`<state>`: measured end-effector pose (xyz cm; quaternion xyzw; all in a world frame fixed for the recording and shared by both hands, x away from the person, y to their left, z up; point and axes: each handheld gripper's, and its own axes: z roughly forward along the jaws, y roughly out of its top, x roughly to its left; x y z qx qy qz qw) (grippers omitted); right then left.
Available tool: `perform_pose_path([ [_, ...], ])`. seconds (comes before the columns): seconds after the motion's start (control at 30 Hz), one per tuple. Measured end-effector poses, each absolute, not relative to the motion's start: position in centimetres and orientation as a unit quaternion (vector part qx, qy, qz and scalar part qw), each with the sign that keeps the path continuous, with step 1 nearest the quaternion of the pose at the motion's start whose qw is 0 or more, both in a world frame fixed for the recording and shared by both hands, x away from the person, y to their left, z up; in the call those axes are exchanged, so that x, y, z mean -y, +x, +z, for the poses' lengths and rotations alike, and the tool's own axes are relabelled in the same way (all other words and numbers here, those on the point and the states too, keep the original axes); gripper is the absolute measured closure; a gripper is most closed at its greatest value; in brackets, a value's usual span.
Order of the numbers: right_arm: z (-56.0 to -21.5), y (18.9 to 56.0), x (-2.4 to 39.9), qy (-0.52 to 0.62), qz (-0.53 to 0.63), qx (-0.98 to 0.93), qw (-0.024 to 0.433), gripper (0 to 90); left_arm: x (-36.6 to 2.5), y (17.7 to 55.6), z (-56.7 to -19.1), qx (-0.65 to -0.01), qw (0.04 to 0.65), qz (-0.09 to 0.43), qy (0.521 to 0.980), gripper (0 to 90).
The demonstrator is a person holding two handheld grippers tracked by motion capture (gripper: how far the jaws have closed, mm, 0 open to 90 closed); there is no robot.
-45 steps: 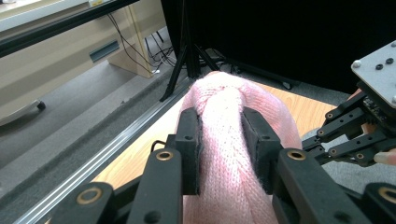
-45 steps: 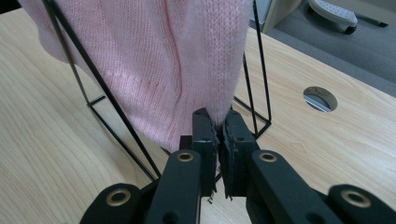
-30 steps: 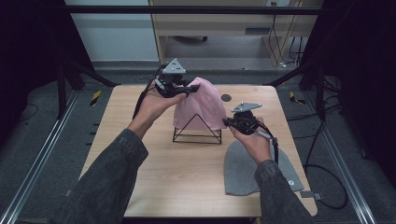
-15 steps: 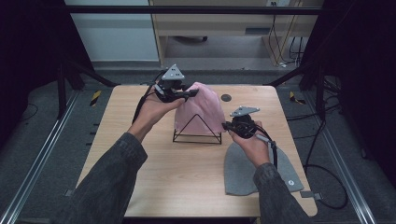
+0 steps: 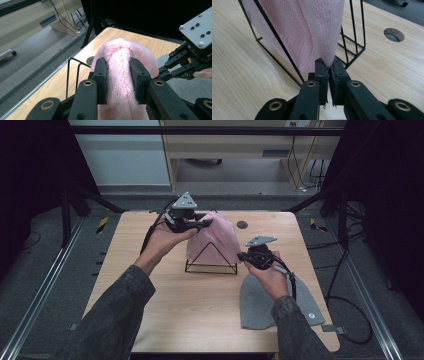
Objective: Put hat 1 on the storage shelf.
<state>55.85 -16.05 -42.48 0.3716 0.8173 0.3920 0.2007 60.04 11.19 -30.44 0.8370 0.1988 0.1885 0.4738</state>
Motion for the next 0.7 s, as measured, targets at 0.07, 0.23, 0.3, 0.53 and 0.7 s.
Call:
perform_pose_path([
  [0.07,-42.8,55.8,16.0,0.372,0.390,-0.819,0.198,85.4,-11.2,60.0,-30.6,-0.199,0.468,0.187,0.840,70.0],
  [0.23,-43.1,55.6,16.0,0.370,0.387,-0.821,0.195,85.4,-11.4,60.0,-31.1,-0.206,0.467,0.179,0.841,70.6],
  [0.3,-43.3,55.6,16.0,0.370,0.384,-0.823,0.193,85.4,-11.5,59.9,-31.3,-0.207,0.466,0.177,0.842,70.8],
  [0.53,-43.5,55.5,16.0,0.369,0.382,-0.825,0.194,85.4,-11.3,59.4,-31.3,-0.198,0.474,0.168,0.842,71.0],
  [0.7,-43.1,55.3,16.1,0.369,0.387,-0.822,0.196,85.4,-11.2,58.9,-30.8,-0.200,0.475,0.161,0.842,72.6],
])
